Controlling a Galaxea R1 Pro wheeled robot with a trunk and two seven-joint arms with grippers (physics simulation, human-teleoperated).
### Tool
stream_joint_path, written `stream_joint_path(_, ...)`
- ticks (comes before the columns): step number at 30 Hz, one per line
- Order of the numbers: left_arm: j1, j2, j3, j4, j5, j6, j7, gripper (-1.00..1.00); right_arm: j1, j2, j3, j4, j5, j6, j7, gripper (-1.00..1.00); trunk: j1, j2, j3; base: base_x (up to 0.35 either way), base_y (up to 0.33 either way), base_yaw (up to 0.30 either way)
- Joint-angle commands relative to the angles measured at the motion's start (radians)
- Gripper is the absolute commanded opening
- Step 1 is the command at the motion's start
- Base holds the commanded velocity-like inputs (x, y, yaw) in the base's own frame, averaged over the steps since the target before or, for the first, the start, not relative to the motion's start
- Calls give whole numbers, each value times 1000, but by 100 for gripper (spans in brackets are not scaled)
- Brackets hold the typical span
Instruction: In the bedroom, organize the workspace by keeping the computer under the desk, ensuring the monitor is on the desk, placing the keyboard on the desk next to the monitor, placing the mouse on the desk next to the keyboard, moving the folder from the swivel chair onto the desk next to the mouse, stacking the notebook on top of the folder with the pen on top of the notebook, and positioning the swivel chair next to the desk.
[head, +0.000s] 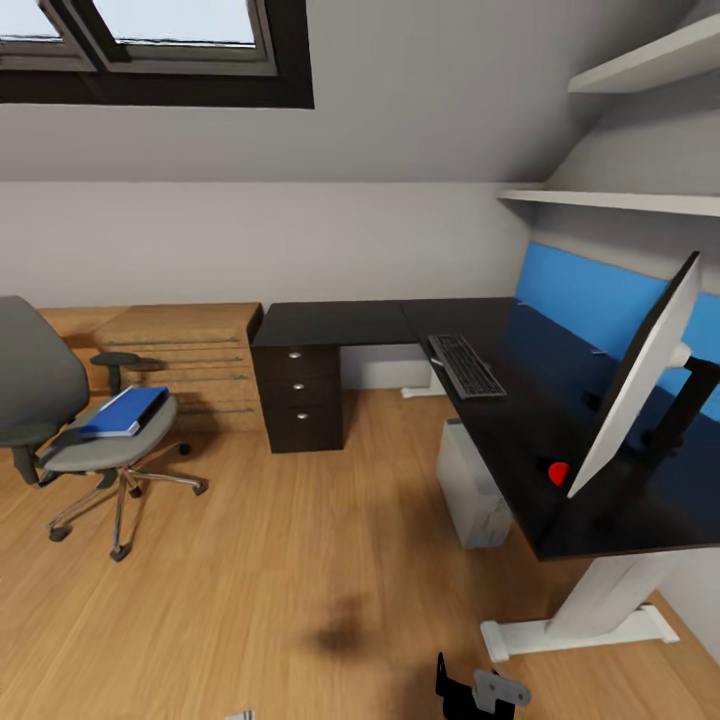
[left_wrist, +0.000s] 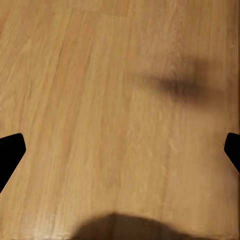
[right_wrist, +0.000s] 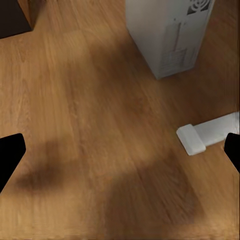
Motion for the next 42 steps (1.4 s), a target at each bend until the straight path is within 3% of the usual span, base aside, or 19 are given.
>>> stream_joint_path(1, 0, 1, -5, 0, 6, -3, 6, 100, -1, 0, 9, 0, -4, -2, -6, 100, -5, 7, 2, -275, -172, 0)
stream_joint_path(5, 0, 1, -4, -1, 7, -3, 7, 100, -1, 0, 9, 0, -4, -2, -6, 100, -20, 35, 15, -281, -188, 0)
stream_joint_path(14, 0, 0, -4, -1, 7, -1, 89, 100, -1, -2, 7, 0, -4, 1, 14, 100, -54, 98, 43, -280, -216, 0)
stream_joint_path(42, 0, -1, -5, -2, 6, 0, 95, 100, -1, -2, 7, 0, -6, 1, 38, 100, -162, 294, 130, -265, -239, 0)
